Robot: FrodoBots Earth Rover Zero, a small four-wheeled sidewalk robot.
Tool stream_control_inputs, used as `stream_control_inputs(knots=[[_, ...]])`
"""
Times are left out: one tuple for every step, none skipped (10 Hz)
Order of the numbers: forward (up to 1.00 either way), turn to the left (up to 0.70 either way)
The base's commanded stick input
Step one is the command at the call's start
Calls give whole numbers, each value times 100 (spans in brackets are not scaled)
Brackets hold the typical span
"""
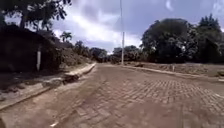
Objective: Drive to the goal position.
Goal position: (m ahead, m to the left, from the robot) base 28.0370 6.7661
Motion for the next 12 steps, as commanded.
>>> stream_control_inputs(knots=[[100,26],[100,7],[100,0],[100,0],[100,6],[100,20],[100,0],[100,0],[100,0],[100,0],[100,0],[100,0]])
